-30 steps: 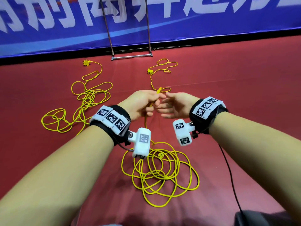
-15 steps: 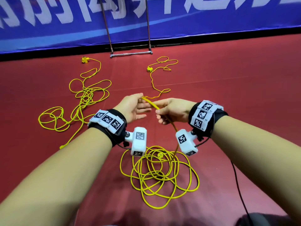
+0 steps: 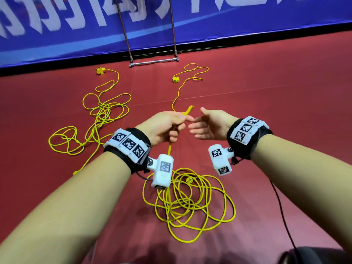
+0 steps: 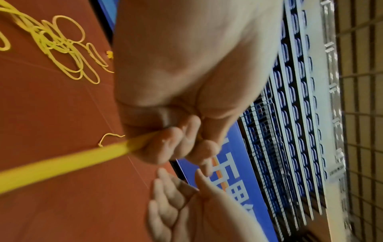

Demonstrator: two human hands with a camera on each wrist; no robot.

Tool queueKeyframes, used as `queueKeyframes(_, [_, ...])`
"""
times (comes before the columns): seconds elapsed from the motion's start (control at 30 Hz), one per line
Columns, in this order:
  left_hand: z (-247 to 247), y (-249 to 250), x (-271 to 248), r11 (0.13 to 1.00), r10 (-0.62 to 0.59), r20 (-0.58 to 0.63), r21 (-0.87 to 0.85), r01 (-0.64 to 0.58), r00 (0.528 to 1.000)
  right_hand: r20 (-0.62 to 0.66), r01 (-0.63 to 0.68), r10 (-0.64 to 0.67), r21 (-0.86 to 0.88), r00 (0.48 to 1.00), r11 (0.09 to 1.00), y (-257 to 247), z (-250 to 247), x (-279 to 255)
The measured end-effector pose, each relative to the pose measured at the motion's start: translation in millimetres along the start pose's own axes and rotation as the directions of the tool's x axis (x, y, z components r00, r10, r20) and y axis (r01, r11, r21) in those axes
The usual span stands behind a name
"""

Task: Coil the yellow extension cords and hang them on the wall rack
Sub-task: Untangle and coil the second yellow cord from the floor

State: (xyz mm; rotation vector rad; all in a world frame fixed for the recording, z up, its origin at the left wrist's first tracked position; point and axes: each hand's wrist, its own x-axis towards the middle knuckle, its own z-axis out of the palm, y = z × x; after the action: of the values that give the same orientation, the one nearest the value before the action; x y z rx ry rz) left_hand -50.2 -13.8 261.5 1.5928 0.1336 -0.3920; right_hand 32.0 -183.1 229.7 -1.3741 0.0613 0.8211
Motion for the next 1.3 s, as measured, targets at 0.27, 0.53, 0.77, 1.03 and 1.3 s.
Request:
queueKeyframes(0.27, [17.1, -18.8, -6.1, 0.898, -0.207, 0.157, 0.422, 0.124, 0.966, -0.125, 0.033, -0.027, 0.047, 0.992, 0.998, -1.5, -4.6, 0.9])
queueKeyframes(0.53, [-9.4, -23.6, 16.8, 0.904, -0.222, -0.196, -0.408, 0.126, 0.955, 0.377, 0.227, -0.064, -0.406, 0.924, 0.885, 9.9, 4.8, -21.2])
queueKeyframes(0.77, [0.9, -17.3, 16.3, 0.866, -0.107, -0.291, -0.497, -0.055, 0.951, 0.368, 0.229, 0.050, -0.671, 0.928, 0.705, 17.8, 11.8, -17.5])
queueKeyframes(1.03, [14.9, -17.3, 5.9, 0.994, -0.041, 0.145, 0.101, 0.026, 0.989, -0.018, -0.034, 0.033, -0.014, 0.999, 0.999, 9.6, -14.7, -4.9])
queueKeyframes(1.3, [16.9, -26.0, 11.7, 0.962, -0.199, -0.057, 0.179, 0.207, 0.978, -0.077, 0.075, -0.082, -0.088, 0.994, 0.993, 10.3, -8.5, -6.4])
